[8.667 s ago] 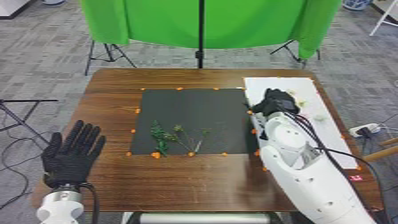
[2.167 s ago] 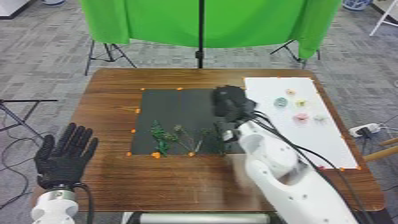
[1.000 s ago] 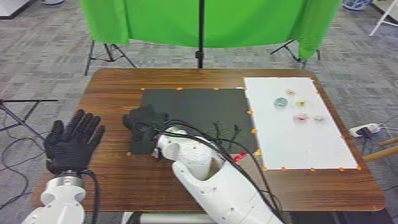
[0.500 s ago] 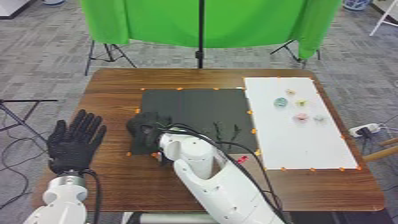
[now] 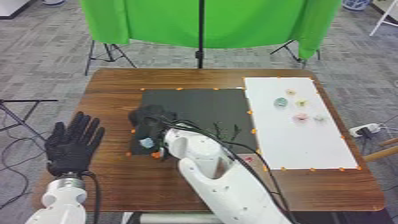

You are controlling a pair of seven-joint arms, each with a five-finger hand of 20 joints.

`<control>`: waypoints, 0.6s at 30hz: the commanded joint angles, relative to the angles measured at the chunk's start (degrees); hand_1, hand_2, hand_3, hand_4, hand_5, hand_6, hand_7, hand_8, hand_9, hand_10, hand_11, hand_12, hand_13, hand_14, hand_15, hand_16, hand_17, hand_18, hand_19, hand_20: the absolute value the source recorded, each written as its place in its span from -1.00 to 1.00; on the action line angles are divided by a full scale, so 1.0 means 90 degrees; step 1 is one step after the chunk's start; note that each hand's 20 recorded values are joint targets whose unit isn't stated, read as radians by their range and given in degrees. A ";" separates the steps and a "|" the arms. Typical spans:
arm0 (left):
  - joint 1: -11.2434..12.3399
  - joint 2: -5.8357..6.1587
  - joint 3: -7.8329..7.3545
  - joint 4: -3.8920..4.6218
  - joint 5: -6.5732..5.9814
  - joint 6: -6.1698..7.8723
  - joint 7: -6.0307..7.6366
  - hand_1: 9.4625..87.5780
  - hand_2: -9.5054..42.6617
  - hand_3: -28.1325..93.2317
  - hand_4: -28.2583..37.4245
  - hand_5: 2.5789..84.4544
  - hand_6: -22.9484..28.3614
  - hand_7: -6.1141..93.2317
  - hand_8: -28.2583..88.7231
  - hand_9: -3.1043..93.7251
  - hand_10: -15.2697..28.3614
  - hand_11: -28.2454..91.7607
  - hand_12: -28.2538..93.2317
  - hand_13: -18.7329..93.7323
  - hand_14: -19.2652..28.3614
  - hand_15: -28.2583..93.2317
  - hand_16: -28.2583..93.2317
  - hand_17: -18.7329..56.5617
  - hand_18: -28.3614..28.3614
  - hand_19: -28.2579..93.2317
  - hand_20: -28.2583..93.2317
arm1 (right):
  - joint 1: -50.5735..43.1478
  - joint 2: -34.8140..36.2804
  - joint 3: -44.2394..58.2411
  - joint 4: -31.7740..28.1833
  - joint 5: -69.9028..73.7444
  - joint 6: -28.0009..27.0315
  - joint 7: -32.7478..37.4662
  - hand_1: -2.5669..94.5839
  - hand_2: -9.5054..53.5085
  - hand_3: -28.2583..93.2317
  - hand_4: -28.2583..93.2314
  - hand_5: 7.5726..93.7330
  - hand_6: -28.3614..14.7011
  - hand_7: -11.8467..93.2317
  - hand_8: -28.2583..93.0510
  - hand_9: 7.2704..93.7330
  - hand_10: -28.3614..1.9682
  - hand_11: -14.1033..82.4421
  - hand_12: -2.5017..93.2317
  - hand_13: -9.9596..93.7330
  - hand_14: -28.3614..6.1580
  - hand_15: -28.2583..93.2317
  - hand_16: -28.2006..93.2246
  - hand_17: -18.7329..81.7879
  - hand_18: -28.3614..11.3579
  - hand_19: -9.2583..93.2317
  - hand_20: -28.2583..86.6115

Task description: Arrange flowers

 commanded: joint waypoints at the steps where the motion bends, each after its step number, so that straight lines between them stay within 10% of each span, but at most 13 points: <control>1: 0.0337 -0.0332 -0.0100 -0.0083 0.0055 -0.0096 -0.0209 -0.50 -0.17 0.72 -1.00 0.04 0.33 -0.53 -0.69 -0.32 0.37 -0.13 -0.37 -0.20 0.46 0.12 -0.66 -0.74 0.50 0.06 -0.33 | -0.0299 0.1158 0.0963 -0.1349 0.1171 0.0142 0.1090 -0.08 -1.00 0.93 -1.00 -0.22 0.12 0.18 -0.94 -0.30 -0.44 0.29 -0.55 -0.10 -0.48 0.86 -0.22 -0.16 -0.77 0.98 0.57; 11: 0.0521 -0.0411 -0.0241 -0.0131 0.0044 -0.0224 -0.0303 -0.53 -0.12 0.72 -1.00 0.06 0.32 -0.53 -0.69 -0.21 0.41 -0.12 -0.36 -0.17 0.47 0.11 -0.66 -0.73 0.50 0.06 -0.33 | -0.1516 0.3003 0.3451 -0.1820 0.1430 0.1349 0.1196 -0.05 -1.00 0.91 -1.00 -0.16 0.17 0.10 -0.93 -0.24 -0.39 -0.04 -0.60 -0.26 -0.34 0.48 -0.39 -0.28 -0.64 0.72 0.40; 18: 0.0570 -0.0462 -0.0295 -0.0112 0.0051 -0.0267 -0.0305 -0.54 -0.10 0.72 -1.00 0.07 0.31 -0.54 -0.69 -0.18 0.42 -0.12 -0.35 -0.17 0.48 0.11 -0.66 -0.73 0.50 0.05 -0.33 | -0.2370 0.3370 0.4270 -0.1914 0.1059 0.0783 0.1583 -0.03 -1.00 0.90 -1.00 -0.11 0.30 -0.10 -0.91 -0.22 -0.04 -0.33 -0.63 -0.23 -0.26 0.20 -0.34 -0.30 -0.64 0.67 0.33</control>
